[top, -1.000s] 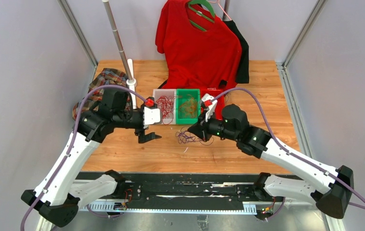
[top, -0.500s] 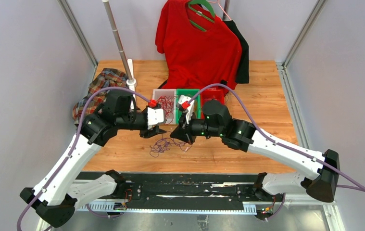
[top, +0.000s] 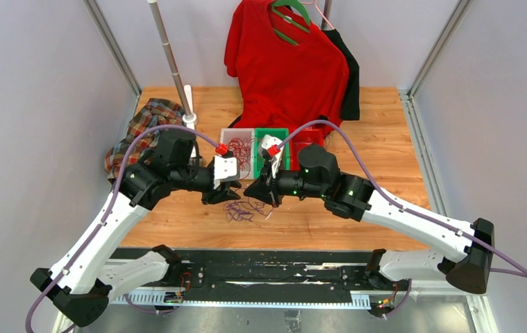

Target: Untangle the cables

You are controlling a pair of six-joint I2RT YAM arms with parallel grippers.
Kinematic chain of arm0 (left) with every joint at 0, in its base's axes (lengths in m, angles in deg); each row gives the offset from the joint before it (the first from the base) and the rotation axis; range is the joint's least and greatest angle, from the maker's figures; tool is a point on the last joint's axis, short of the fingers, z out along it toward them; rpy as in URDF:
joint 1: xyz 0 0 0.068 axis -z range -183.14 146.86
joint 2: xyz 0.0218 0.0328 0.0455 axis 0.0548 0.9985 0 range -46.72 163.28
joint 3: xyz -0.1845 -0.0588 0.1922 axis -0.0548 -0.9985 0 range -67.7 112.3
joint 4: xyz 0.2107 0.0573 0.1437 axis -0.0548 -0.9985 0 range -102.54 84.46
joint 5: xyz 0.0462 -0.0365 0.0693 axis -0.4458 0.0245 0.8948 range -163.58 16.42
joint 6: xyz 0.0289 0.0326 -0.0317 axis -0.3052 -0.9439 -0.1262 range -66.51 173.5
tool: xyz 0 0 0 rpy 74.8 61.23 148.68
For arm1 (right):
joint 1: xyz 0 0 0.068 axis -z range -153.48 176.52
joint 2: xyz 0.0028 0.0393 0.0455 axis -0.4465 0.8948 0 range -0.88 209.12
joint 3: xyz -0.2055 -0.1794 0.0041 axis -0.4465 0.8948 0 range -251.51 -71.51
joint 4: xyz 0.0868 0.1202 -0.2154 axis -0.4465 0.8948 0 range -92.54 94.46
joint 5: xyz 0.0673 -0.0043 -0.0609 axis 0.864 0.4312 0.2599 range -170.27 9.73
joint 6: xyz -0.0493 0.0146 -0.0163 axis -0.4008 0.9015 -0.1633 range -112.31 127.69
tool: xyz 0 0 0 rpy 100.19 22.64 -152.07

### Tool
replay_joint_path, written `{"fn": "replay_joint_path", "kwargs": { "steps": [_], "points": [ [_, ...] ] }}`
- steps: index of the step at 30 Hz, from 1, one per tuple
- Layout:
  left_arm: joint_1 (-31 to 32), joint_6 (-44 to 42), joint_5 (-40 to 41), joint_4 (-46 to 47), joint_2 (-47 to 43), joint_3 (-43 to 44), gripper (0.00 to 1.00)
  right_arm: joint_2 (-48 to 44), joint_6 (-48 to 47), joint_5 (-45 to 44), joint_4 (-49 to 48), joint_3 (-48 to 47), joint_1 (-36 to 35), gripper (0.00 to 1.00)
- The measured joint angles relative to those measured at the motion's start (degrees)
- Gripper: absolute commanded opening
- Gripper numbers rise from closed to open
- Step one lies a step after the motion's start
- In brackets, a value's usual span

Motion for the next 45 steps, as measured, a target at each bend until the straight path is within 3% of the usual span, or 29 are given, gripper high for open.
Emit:
{"fn": "replay_joint_path", "kwargs": {
  "steps": [2, 9, 10, 12, 13, 15, 17, 23, 29, 33, 38, 45],
  "points": [
    [0.0, 0.2, 0.0, -0.2, 0.1, 0.0, 0.21, -0.4, 0.2, 0.0, -0.4, 0.4, 0.0, 0.01],
    [0.0, 4.2, 1.6, 0.4, -0.2, 1.0, 0.05, -3.5, 0.7, -2.3, -4.0, 4.6, 0.0, 0.01],
    [0.0, 5.4, 1.9, 0.9, -0.4, 1.1, 0.04, -4.5, 0.7, -3.2, -4.9, 6.0, 0.0, 0.07],
    [0.0, 8.1, 2.3, 2.1, -1.3, 1.1, 0.01, -5.7, 0.8, -4.9, -6.7, 8.0, 0.0, 0.35],
    [0.1, 9.6, 2.7, 2.7, -1.8, 1.1, 0.01, -6.2, 0.7, -6.1, -7.5, 8.7, 0.0, 0.42],
    [0.1, 12.5, 3.6, 3.4, -2.6, 1.7, 0.01, -6.6, 0.4, -8.6, -9.1, 9.4, -0.3, 0.53],
    [0.1, 15.0, 3.9, 4.0, -2.8, 2.7, 0.01, -6.8, -0.6, -11.0, -11.3, 10.1, -1.2, 0.58],
    [0.1, 19.1, 4.0, 5.0, -2.7, 5.2, 0.01, -5.8, -4.1, -15.6, -18.2, 11.1, -5.8, 0.61],
    [0.2, 17.5, 2.8, 3.7, -1.9, 10.8, 0.01, -2.1, -5.0, -14.7, -24.1, 11.1, -6.3, 0.61],
    [0.2, 14.1, 2.8, 2.9, -2.3, 13.1, 0.01, -3.4, -5.0, -9.0, -23.6, 11.1, -6.3, 0.62],
    [0.2, 8.2, 3.1, 2.0, -3.8, 13.9, 0.01, -11.4, -5.2, -3.8, -19.5, 11.1, -5.6, 0.65],
    [0.2, 4.8, -0.8, 1.6, -4.0, 15.1, 0.00, -11.8, -7.2, -4.2, -17.7, 8.2, -2.8, 0.68]
  ]
}}
